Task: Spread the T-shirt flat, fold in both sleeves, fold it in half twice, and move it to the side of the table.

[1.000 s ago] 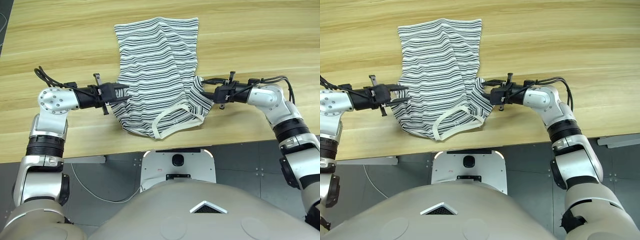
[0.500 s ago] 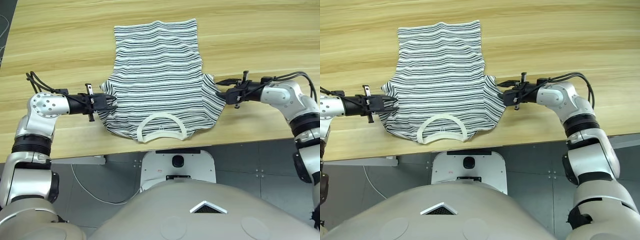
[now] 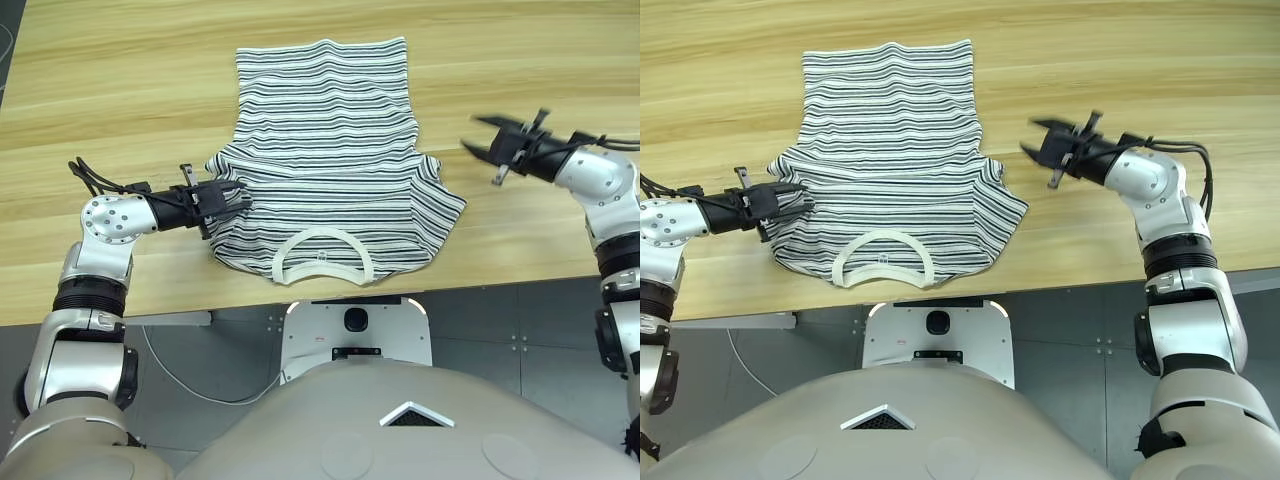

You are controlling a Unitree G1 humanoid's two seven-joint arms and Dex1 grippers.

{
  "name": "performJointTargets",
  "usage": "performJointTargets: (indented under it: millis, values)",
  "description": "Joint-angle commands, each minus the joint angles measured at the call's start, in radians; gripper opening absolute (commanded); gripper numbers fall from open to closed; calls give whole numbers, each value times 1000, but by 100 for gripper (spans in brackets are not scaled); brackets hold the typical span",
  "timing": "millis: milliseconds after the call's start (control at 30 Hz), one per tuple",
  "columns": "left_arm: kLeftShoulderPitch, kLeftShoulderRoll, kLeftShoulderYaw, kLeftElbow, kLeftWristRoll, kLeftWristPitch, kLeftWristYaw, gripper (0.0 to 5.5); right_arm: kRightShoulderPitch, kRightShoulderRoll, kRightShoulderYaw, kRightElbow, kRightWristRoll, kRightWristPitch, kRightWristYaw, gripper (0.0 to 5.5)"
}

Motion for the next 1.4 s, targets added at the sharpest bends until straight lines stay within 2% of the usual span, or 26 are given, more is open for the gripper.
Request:
performJointTargets:
  millis: [33,200,333,467,567,600,667,767,900,1267,1400]
  values:
    - [74,9,47,-147,-69,53,-4,146,-12,39,-63,-71,-33,21,-164,173]
    - [206,52,115,-375,-156,139,-11,146,15,69,-70,-128,-73,48,-265,173]
    - [264,19,286,-563,-155,326,212,146,79,102,-76,-177,-54,55,-300,173]
    - [357,-111,461,-739,-122,621,547,207,191,159,-74,-262,-29,59,-323,173]
    - [376,-258,500,-784,-164,760,708,240,240,198,-66,-282,-26,60,-338,173]
    - [381,-302,495,-782,-178,797,736,267,249,211,-66,-279,-23,58,-342,173]
    - [411,-387,457,-768,-189,854,769,295,265,236,-66,-266,-21,55,-351,173]
    - [476,-461,414,-759,-179,888,785,295,276,253,-62,-254,-27,49,-355,173]
    - [524,-548,430,-767,-255,984,794,295,277,257,-69,-252,-33,38,-365,173]
    - [461,-650,553,-688,-417,1109,862,295,264,262,-64,-241,-37,17,-374,173]
    - [459,-648,539,-682,-453,1147,831,295,260,266,-64,-241,-37,15,-375,173]
